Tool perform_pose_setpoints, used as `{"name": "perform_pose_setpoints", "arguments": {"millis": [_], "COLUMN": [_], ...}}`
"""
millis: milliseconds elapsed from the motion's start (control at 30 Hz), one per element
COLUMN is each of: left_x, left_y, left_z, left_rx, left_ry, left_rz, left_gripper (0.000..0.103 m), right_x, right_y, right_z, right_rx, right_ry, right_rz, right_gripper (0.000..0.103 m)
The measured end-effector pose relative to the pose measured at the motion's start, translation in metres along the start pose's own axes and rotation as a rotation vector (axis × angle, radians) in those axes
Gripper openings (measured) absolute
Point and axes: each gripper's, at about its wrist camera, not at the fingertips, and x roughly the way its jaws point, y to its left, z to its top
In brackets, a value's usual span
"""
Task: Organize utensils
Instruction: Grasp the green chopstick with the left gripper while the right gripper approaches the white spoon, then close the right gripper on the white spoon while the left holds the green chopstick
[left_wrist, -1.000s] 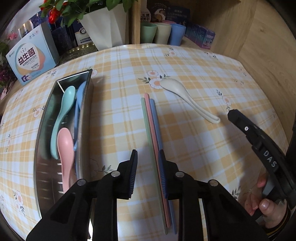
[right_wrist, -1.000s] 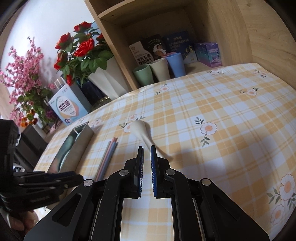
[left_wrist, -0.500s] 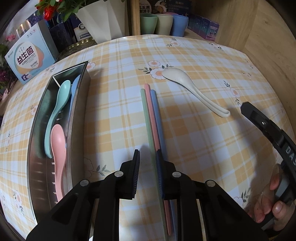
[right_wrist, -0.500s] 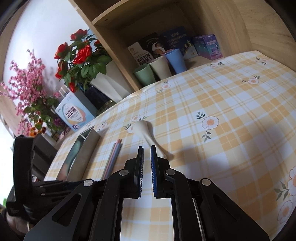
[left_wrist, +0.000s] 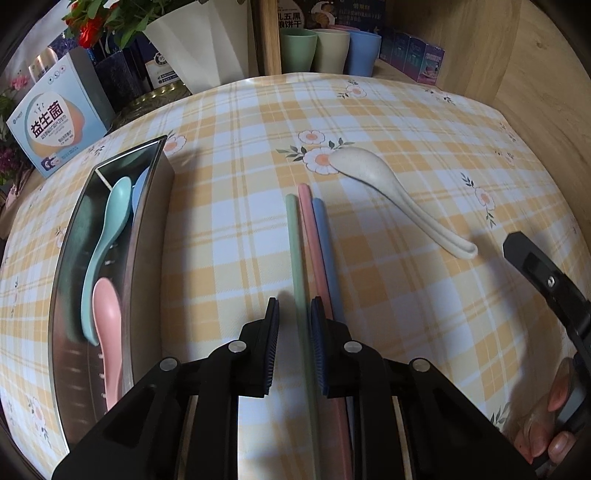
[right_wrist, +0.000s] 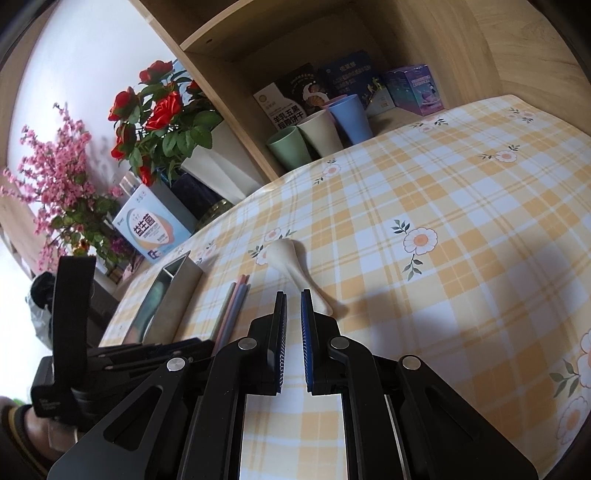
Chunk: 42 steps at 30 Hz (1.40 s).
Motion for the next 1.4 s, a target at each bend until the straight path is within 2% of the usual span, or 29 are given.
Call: {"name": "perform_pose_setpoints", "arguments": {"millis": [500,567,667,800,833,967,1133,1267,1400], "left_x": [0.0,0.0,0.0,-0.003,-0.006,-0.027,-0.059,-0.071,-0.081], "left_y": [0.002,0.004,0.009,0.017,0.019,0.022,0.039,0.051,0.057], "left_z": [-0.005,-0.006,-0.007,-0.012,-0.015,-0.026,-0.035,-0.038,-0.041], "left_rx": [-0.059,-0.072,-0.109,-0.151,-0.157,-0.151,-0.208,-0.259,-0.271], "left_ry": [-0.062,-0.064,-0.057,-0.052,-0.057,-0.124,-0.2,-0.223,-0.241], "left_rz": [-0.01,-0.021,-0.032,-0.067,-0.054,-0.07,-0.127,-0.171,-0.197], "left_gripper": [0.017,0.015,0.007,0.006,0.006,0.006,0.006,0.006,0.006], "right_x": [0.005,0.005,0.006,0.01,0.01,0.012,0.015,0.024,0.032], "right_y": [0.003,0.003,0.001,0.001,0.002,0.004,0.004,0.009,0.027], "right_z": [-0.001,-0.001,-0.001,-0.001,-0.001,-0.002,0.001,0.007,0.017], "right_rx": [-0.018,-0.019,-0.009,-0.01,-0.013,-0.021,-0.026,-0.071,-0.211], "right_ry": [0.032,0.032,0.045,0.068,0.07,0.079,0.097,0.15,0.199], "right_rz": [-0.01,-0.006,-0.013,-0.03,-0.041,-0.065,-0.09,-0.145,-0.192], "right_gripper": [0.009,0.009,0.009,0.009,0.009,0.009,0.009,0.009,0.009]}}
